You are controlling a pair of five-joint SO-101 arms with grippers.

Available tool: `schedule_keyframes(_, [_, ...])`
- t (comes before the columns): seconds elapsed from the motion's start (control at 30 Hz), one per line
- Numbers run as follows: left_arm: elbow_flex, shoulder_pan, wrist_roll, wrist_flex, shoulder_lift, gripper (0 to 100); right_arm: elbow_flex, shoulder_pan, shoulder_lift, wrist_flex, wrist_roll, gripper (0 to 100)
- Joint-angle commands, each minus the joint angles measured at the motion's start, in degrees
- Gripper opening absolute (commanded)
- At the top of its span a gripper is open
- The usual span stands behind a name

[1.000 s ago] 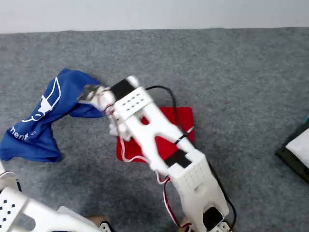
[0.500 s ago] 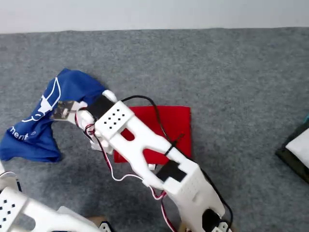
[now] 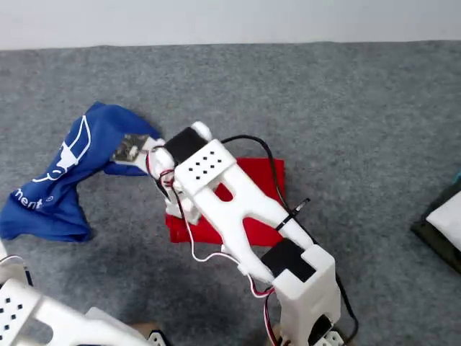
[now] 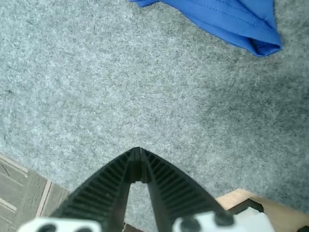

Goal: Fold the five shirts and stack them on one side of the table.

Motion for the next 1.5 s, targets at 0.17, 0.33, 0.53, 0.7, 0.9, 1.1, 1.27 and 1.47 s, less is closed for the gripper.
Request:
schedule_keyframes(0.17, [-1.0, 5.5, 0.1, -1.3, -0.7, 0, 3.5, -0.3, 4.8, -3.0, -0.4, 1.3])
schedule_keyframes(0.33, [-1.0, 5.8, 0.1, -1.5, -0.7, 0, 3.5, -3.1, 10.3, -4.5, -0.4, 1.1])
schedule_keyframes(0.53, [-0.9, 5.8, 0.1, -1.5, -0.7, 0, 1.0, -2.2, 6.7, -0.5, 0.0, 1.4])
schedule_keyframes(0.7, [-0.9, 5.8, 0.1, -1.5, -0.7, 0, -3.3, -1.7, -1.1, 2.2, 1.6, 1.5])
schedule_keyframes(0.9, [-1.0, 5.8, 0.1, -1.5, -0.7, 0, -3.3, -3.0, 4.3, 1.3, 1.6, 1.5])
schedule_keyframes(1.1, [-1.0, 5.8, 0.1, -1.5, -0.7, 0, -3.4, -3.3, 16.3, -7.4, 1.6, 1.3])
schedule_keyframes(1.27, [-0.9, 5.8, 0.1, -1.3, -0.7, 0, -3.9, -4.1, 17.2, -6.5, 1.7, 1.4])
schedule_keyframes(1.47, [-1.5, 5.8, 0.1, -1.2, -0.7, 0, -10.3, -0.6, 6.6, 2.5, 1.5, 1.5])
